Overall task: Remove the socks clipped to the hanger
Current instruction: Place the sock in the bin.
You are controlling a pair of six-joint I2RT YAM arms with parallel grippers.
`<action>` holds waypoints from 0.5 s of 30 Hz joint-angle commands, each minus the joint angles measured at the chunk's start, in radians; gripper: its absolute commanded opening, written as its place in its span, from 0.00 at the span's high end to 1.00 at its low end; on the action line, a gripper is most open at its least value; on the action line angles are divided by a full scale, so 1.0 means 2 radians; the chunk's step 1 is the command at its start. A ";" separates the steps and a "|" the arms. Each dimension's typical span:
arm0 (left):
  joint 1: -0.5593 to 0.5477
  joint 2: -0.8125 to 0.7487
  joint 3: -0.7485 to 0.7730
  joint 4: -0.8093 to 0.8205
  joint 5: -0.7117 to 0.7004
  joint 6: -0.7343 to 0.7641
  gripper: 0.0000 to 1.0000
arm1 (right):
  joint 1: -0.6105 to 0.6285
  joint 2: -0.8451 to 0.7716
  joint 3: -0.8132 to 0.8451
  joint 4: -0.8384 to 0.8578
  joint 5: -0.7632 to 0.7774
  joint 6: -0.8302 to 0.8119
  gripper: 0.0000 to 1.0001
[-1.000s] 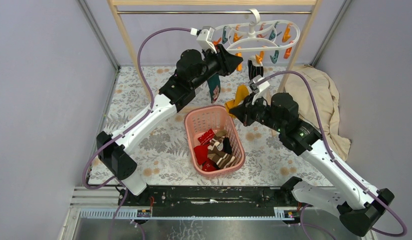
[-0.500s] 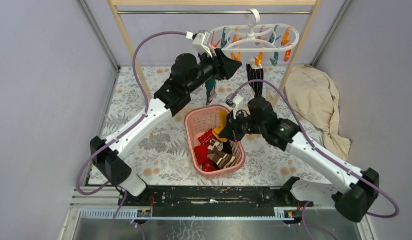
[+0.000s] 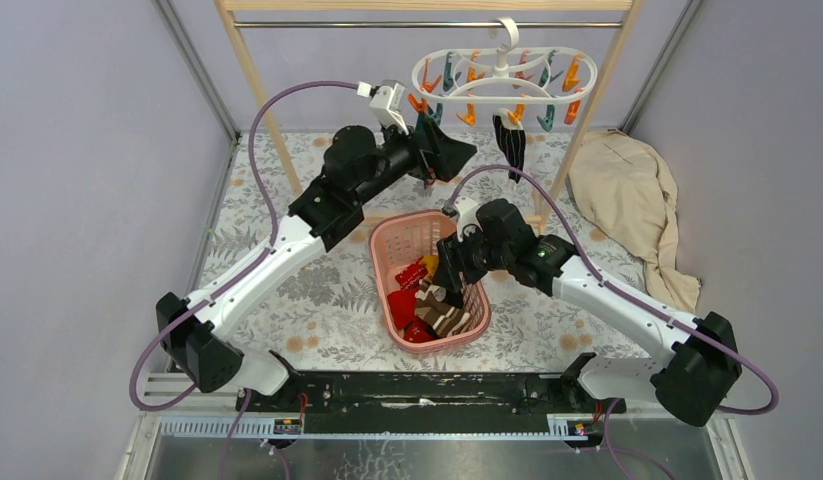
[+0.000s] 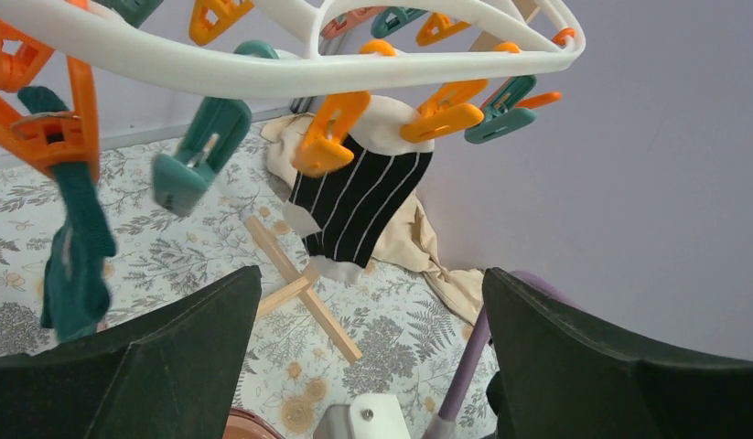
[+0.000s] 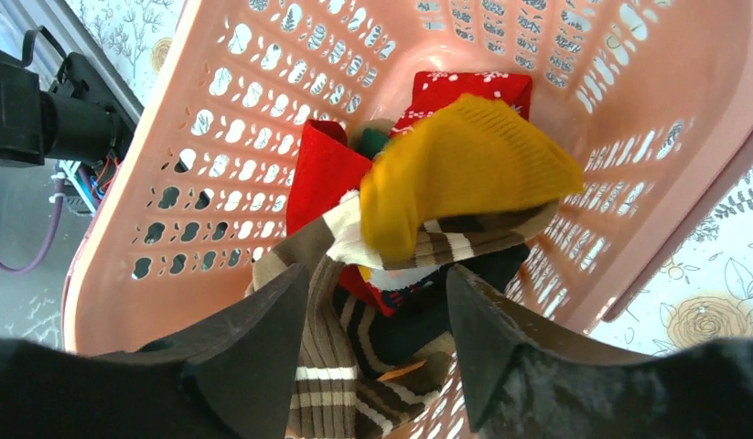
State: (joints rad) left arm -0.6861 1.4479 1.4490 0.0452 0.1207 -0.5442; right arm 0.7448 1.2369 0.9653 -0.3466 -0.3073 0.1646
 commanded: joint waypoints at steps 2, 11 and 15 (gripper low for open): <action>0.002 -0.046 -0.024 -0.009 0.009 0.006 0.01 | 0.004 -0.031 0.007 0.016 0.022 0.011 0.27; -0.011 -0.136 -0.081 -0.056 0.008 0.003 0.01 | 0.004 -0.114 -0.003 0.027 0.008 0.037 0.00; -0.017 -0.187 -0.114 -0.081 0.004 0.001 0.01 | 0.004 -0.151 -0.010 0.020 0.008 0.050 0.00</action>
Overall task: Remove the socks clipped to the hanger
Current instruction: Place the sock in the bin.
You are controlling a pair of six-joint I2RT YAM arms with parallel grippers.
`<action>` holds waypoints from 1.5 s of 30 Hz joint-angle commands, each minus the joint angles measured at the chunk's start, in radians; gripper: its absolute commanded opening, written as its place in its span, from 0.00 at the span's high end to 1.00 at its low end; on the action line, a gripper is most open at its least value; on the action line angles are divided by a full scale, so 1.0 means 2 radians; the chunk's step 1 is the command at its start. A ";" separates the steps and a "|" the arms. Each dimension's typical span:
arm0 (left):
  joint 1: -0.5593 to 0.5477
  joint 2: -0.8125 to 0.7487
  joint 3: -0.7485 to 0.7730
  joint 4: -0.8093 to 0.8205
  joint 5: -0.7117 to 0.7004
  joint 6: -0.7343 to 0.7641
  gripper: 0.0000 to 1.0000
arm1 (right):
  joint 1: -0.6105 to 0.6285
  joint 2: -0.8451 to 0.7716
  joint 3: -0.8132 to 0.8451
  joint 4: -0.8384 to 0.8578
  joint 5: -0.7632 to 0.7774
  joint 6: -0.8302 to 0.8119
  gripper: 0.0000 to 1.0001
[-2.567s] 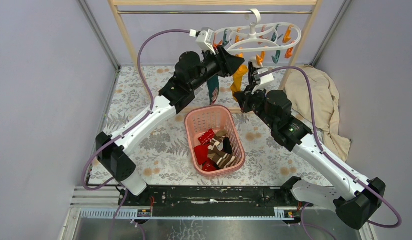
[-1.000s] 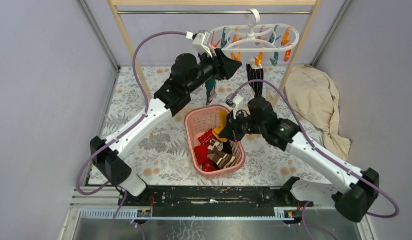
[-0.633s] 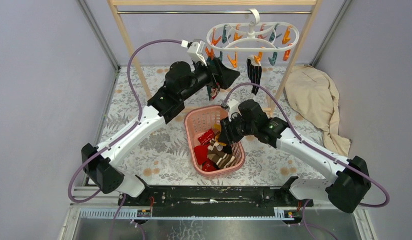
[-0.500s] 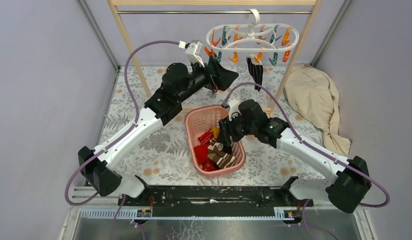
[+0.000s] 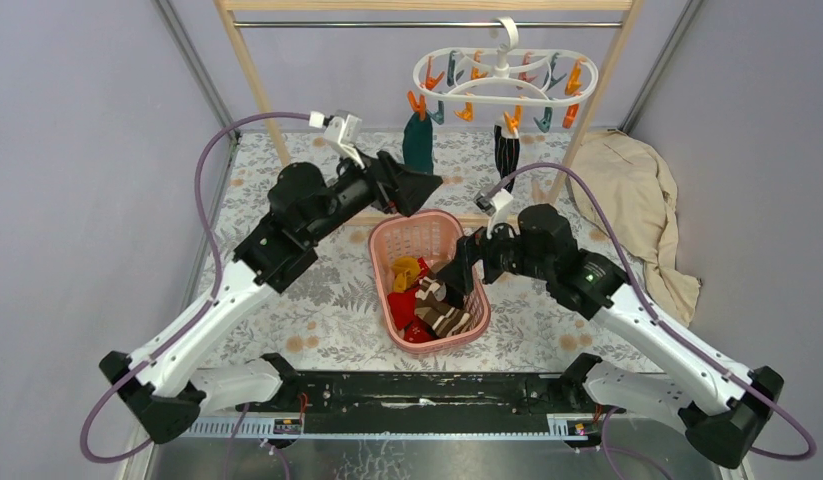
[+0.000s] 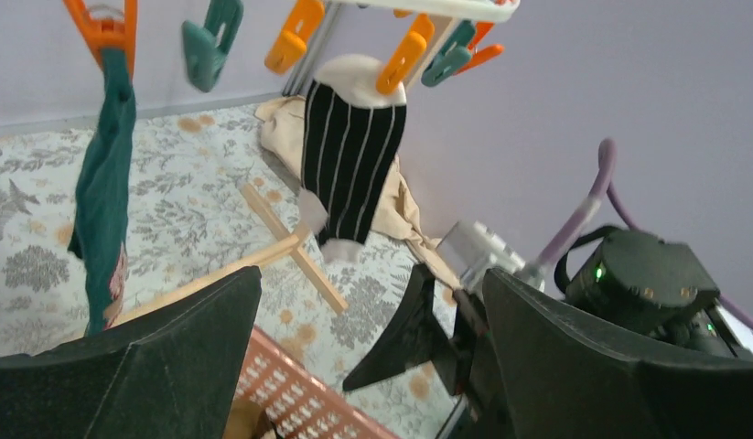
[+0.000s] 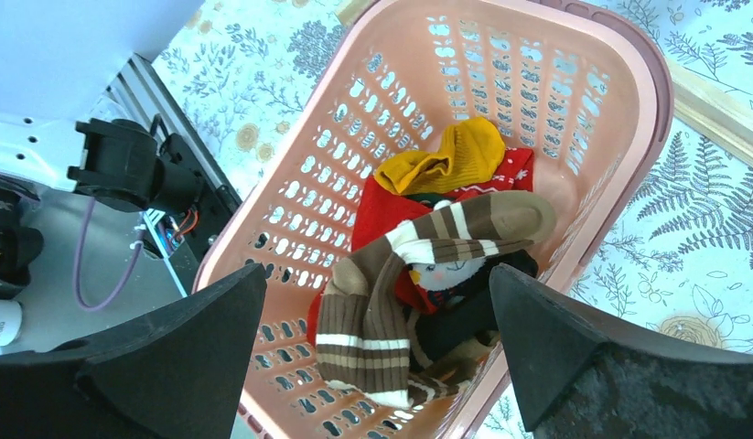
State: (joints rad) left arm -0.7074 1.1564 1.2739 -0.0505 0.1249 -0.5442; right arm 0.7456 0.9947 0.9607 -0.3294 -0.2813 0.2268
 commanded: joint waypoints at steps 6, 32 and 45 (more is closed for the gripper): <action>-0.007 -0.133 -0.087 -0.072 -0.001 -0.010 0.01 | 0.003 -0.103 -0.032 -0.006 0.015 0.048 0.00; -0.007 -0.392 -0.173 -0.270 -0.030 -0.097 0.01 | 0.003 -0.348 -0.129 -0.125 0.116 0.192 0.01; -0.007 -0.396 -0.215 -0.278 -0.034 -0.121 0.01 | 0.003 -0.419 -0.181 -0.122 0.138 0.217 0.00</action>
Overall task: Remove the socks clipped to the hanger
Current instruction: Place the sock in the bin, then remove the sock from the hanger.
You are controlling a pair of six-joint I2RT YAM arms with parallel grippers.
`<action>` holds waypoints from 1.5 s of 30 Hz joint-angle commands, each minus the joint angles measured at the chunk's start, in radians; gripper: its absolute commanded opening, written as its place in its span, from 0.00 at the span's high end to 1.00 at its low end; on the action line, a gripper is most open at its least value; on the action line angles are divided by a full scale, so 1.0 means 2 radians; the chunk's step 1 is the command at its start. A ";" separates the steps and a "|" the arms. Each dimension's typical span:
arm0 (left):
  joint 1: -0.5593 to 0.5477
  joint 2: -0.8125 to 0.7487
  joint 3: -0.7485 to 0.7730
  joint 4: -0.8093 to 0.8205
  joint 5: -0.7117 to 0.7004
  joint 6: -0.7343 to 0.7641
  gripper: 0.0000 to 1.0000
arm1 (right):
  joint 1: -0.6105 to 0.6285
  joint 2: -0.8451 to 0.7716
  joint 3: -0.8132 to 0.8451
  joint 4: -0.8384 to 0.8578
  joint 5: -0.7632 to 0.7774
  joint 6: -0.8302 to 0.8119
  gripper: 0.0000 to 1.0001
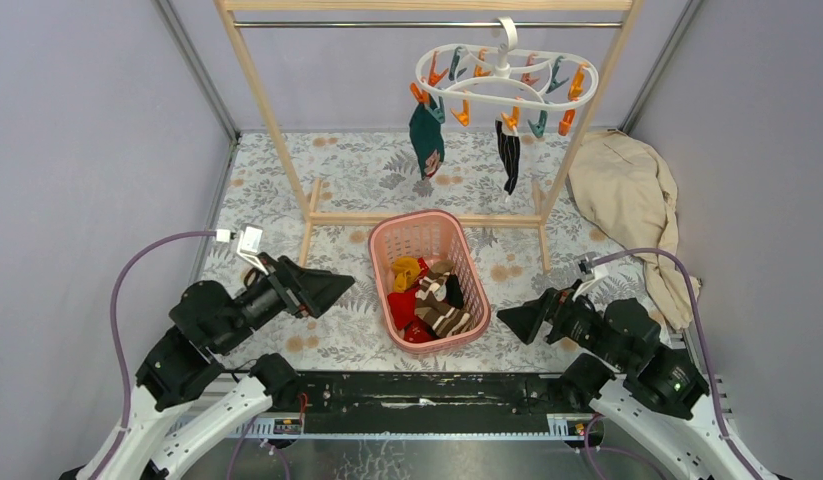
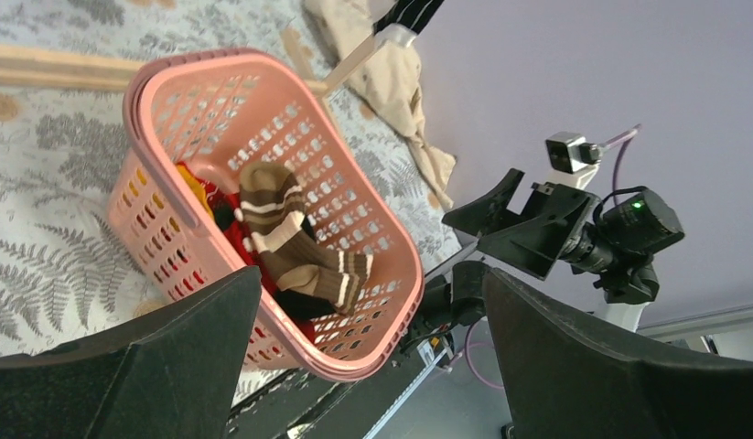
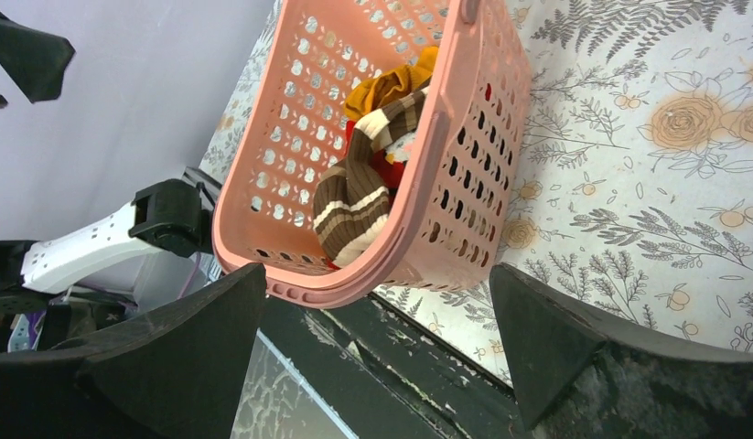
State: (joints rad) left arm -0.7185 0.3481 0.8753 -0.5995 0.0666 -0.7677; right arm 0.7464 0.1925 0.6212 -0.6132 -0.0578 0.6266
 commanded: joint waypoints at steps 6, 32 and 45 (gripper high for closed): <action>-0.002 0.031 -0.027 0.021 -0.016 -0.001 0.01 | 0.003 -0.010 -0.025 0.052 0.079 0.015 0.00; -0.002 0.085 -0.117 0.151 -0.019 0.036 0.01 | 0.003 0.096 -0.043 0.129 0.162 -0.060 0.01; -0.002 0.176 -0.067 0.203 -0.126 0.106 0.01 | 0.003 0.087 -0.059 0.131 0.147 -0.044 0.00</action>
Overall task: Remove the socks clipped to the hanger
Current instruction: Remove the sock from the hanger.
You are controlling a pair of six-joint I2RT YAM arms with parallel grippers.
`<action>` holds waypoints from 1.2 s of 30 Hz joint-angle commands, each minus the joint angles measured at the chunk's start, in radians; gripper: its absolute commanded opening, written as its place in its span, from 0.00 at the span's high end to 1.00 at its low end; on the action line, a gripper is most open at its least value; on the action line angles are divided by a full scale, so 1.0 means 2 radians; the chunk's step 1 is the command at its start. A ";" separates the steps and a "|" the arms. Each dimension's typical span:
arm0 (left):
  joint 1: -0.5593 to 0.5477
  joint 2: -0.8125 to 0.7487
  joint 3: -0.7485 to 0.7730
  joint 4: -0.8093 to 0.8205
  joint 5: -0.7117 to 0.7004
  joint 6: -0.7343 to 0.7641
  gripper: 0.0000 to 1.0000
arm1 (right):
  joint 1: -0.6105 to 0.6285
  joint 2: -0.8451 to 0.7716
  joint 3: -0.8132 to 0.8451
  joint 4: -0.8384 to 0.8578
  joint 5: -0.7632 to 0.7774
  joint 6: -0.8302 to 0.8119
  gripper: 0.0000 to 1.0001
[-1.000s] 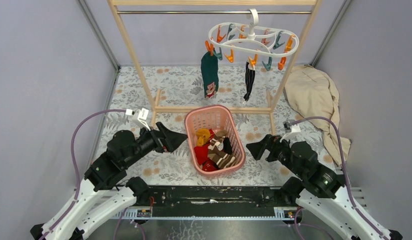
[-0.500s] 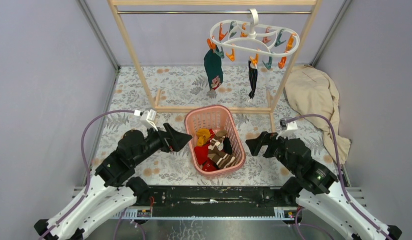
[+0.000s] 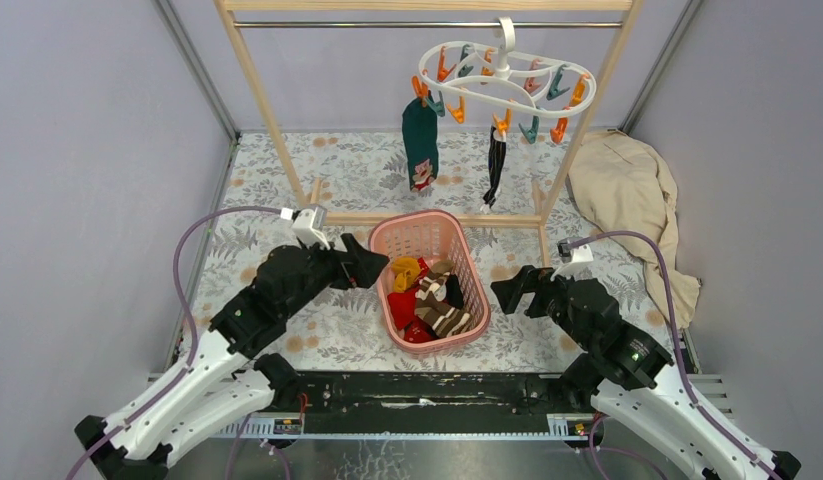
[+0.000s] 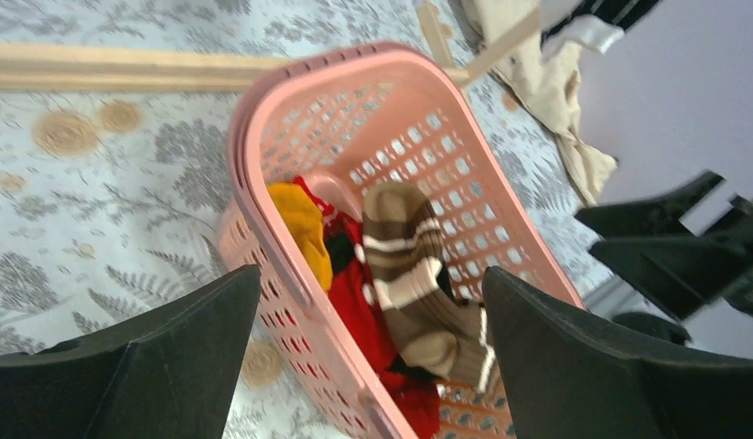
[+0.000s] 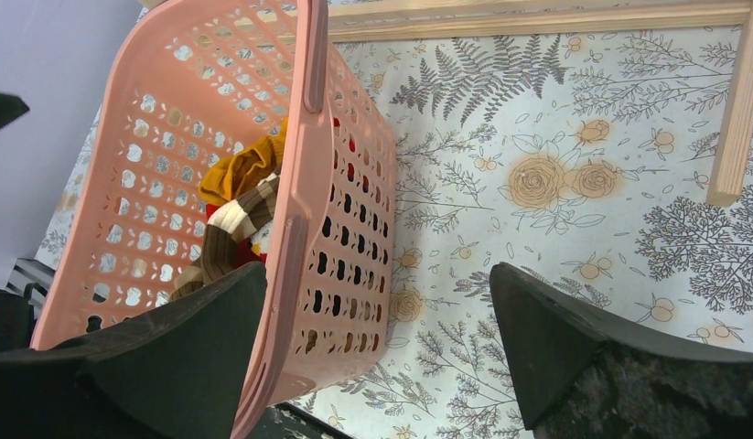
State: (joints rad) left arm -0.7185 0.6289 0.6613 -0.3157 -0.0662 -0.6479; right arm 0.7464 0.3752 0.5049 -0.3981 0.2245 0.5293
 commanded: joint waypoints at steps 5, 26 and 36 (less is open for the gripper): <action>0.003 0.124 0.108 0.093 -0.097 0.088 0.01 | 0.003 -0.009 -0.004 0.026 0.000 0.009 0.00; 0.046 0.377 0.132 0.462 -0.085 0.204 0.01 | 0.003 -0.036 -0.005 0.014 -0.026 0.026 0.00; 0.064 0.478 0.178 0.529 -0.070 0.200 0.02 | 0.003 -0.051 -0.004 -0.004 -0.026 0.025 0.00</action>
State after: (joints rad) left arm -0.6075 1.5349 0.9539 0.5865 -0.2058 -0.2649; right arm 0.7464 0.2890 0.4953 -0.4149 0.1787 0.5739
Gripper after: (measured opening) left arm 0.984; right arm 0.993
